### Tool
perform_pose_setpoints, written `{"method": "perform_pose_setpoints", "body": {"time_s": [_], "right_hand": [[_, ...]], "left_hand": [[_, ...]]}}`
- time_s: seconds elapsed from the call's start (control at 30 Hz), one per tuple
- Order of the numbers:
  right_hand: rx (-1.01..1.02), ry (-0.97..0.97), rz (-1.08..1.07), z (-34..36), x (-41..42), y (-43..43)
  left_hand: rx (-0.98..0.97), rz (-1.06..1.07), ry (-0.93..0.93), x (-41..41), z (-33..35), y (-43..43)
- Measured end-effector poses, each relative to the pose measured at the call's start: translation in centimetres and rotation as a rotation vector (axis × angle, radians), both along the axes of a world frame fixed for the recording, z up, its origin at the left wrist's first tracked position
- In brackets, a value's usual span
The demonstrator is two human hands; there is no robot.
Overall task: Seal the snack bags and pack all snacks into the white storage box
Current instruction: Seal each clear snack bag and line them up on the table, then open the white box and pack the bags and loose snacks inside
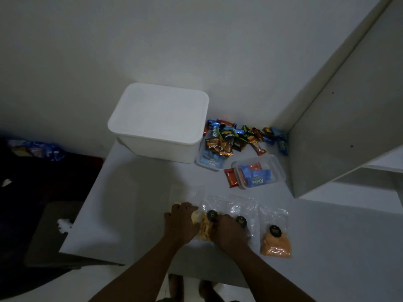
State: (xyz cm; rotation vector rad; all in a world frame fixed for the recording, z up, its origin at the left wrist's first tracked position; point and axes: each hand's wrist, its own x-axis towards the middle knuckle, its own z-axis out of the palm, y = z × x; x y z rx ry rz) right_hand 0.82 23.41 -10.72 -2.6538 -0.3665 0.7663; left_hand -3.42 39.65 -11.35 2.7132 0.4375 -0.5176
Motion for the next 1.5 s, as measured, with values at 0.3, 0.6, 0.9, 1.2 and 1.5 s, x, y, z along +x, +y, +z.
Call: {"method": "perform_pose_setpoints", "body": {"time_s": [0.3,0.6,0.9,1.2,1.5], "right_hand": [[0.1,0.075,-0.045,-0.1,1.9,-0.1],[0.284,-0.175,0.011,5.3,9.0,3.8],[0.366,-0.667,0.258,10.3,14.0,15.1],[0.145,-0.641,0.379,7.0,15.5,21.8],[0.025,-0.769,0.425,6.4,15.8,22.5]], "left_hand": [[-0.024,0.052,-0.023,1.2,0.0,-0.3],[-0.14,0.342,-0.329,6.1,2.8,4.5],[-0.191,0.777,-0.552,10.1,6.2,14.9],[-0.502,0.748,-0.719,11.7,6.2,22.4],[-0.697,0.832,-0.677,13.1,6.1,24.1]]}}
